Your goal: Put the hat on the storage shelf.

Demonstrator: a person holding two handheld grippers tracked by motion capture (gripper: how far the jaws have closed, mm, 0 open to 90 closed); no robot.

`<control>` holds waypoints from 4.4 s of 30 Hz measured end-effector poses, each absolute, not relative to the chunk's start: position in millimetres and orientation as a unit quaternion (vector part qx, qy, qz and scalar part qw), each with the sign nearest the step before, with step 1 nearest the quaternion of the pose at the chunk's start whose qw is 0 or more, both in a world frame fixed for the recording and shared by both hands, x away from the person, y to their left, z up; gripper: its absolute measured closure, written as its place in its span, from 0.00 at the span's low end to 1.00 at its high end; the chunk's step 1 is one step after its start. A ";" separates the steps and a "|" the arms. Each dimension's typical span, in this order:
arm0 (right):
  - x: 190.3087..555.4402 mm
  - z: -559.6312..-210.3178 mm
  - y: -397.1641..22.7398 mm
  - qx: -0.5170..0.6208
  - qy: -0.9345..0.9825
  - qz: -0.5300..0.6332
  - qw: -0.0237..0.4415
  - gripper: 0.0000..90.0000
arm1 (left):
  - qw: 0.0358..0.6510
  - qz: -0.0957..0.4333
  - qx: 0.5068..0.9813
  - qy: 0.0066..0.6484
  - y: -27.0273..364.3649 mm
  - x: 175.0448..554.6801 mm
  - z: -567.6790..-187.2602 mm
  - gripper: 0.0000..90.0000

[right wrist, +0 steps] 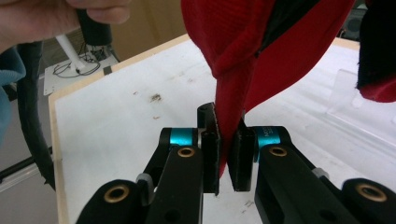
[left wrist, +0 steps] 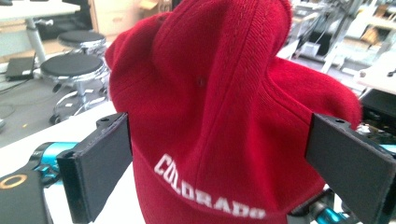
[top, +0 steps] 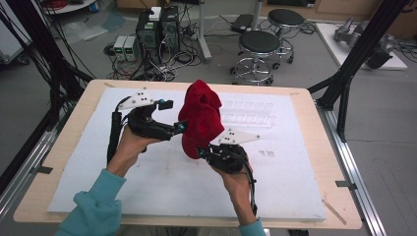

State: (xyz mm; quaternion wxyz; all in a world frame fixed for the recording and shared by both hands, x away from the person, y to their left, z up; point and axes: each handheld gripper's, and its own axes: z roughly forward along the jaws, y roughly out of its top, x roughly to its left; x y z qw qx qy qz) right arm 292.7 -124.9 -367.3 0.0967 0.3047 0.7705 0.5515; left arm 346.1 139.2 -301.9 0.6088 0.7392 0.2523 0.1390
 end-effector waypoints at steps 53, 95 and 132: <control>407.0 -345.0 -173.6 0.369 0.749 0.513 0.200 0.95 | 0.612 0.259 0.662 0.347 297.5 273.8 -436.8 0.09; 427.6 -381.9 -166.8 0.386 0.774 0.475 0.165 0.91 | 0.627 0.287 0.629 0.358 303.5 263.9 -452.6 0.09; 251.2 -389.5 -289.1 0.369 0.678 0.557 0.307 0.13 | 0.611 0.316 0.633 0.355 298.2 260.7 -452.6 0.09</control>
